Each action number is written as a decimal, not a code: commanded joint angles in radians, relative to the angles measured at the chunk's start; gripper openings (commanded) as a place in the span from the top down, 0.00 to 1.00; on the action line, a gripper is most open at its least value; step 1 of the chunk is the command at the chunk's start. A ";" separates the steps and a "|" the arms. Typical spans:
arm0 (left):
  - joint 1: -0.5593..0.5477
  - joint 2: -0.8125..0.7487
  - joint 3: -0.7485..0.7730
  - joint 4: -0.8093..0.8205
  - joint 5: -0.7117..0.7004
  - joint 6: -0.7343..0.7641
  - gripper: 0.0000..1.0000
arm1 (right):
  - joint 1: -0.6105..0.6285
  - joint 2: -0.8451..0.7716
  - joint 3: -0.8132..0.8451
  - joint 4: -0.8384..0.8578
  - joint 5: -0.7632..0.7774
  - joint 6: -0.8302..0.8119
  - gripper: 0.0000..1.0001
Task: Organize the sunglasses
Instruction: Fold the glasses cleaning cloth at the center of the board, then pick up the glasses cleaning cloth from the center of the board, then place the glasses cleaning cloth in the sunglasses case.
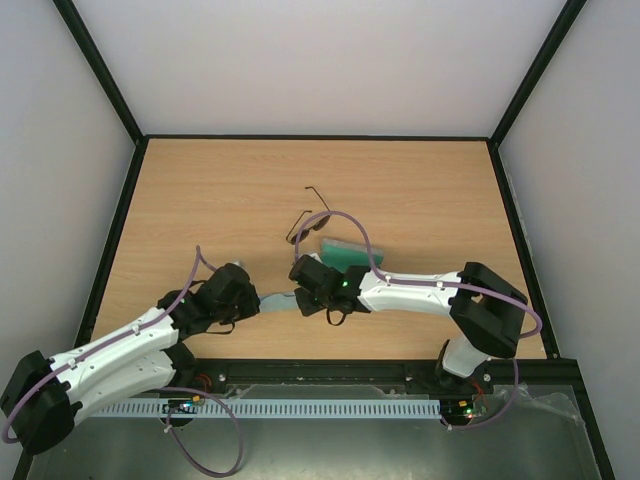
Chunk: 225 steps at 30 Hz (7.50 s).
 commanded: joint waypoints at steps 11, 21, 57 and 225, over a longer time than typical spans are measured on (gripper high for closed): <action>-0.008 0.000 -0.016 -0.014 -0.017 -0.013 0.98 | 0.012 -0.016 -0.022 0.008 0.032 0.014 0.99; -0.008 0.072 -0.013 0.022 -0.047 -0.001 0.98 | 0.013 0.052 0.016 0.002 0.060 0.011 0.99; 0.032 0.238 0.078 0.055 -0.080 0.073 0.92 | -0.056 0.144 0.060 0.007 0.072 -0.021 0.99; -0.048 1.046 0.693 0.264 0.021 0.261 0.98 | -0.406 -0.078 -0.198 -0.028 0.167 0.054 0.99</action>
